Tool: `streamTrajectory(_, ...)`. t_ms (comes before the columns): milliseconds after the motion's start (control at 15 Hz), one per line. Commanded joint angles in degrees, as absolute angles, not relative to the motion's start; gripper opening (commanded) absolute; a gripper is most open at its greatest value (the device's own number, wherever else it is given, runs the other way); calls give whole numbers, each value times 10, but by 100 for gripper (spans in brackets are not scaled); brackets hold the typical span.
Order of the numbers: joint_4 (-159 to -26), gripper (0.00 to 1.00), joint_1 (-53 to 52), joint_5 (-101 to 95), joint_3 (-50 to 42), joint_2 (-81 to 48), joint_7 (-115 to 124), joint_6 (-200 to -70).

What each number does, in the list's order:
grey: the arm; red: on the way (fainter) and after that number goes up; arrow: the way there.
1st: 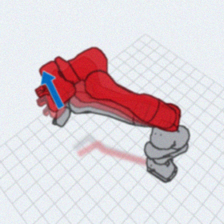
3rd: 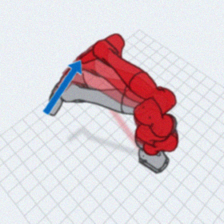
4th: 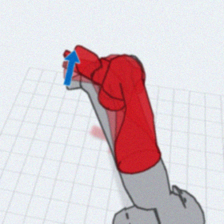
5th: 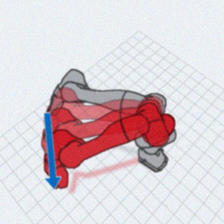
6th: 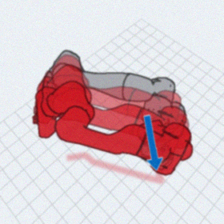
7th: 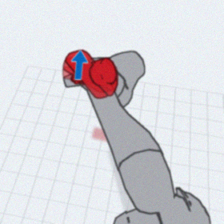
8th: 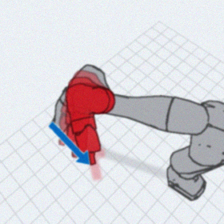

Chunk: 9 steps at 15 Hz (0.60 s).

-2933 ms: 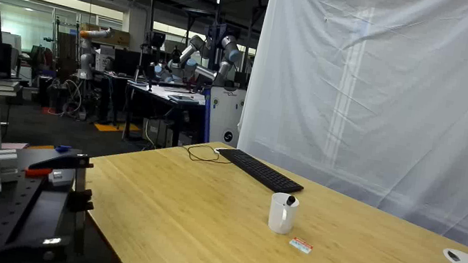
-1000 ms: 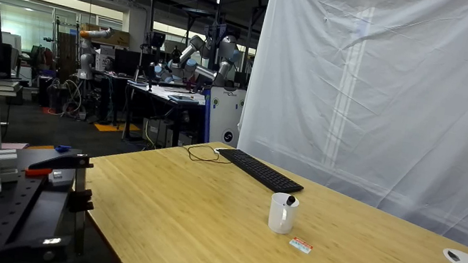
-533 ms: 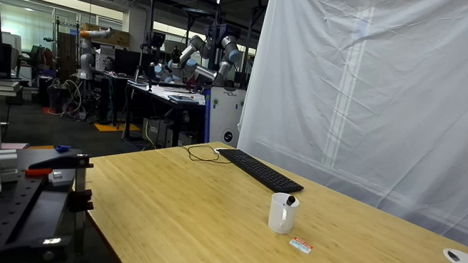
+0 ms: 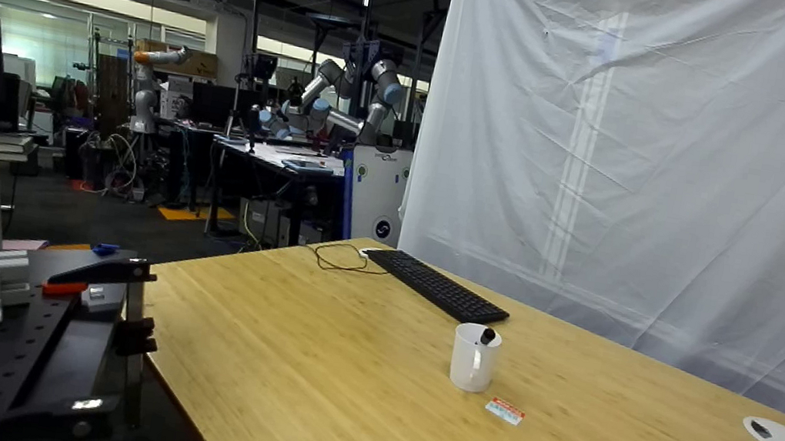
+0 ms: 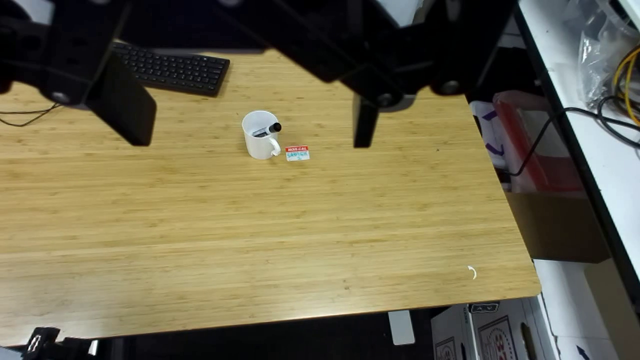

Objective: Take the marker out of the cup and put it on the table

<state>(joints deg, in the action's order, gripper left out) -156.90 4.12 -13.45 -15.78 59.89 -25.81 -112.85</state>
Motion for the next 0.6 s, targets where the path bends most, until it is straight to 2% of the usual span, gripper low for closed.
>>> streamTrajectory(0,-1567,100,39,-135,-159,599,-257,-1127)
streamTrajectory(533,-1570,100,42,-133,-159,581,-238,-1148)
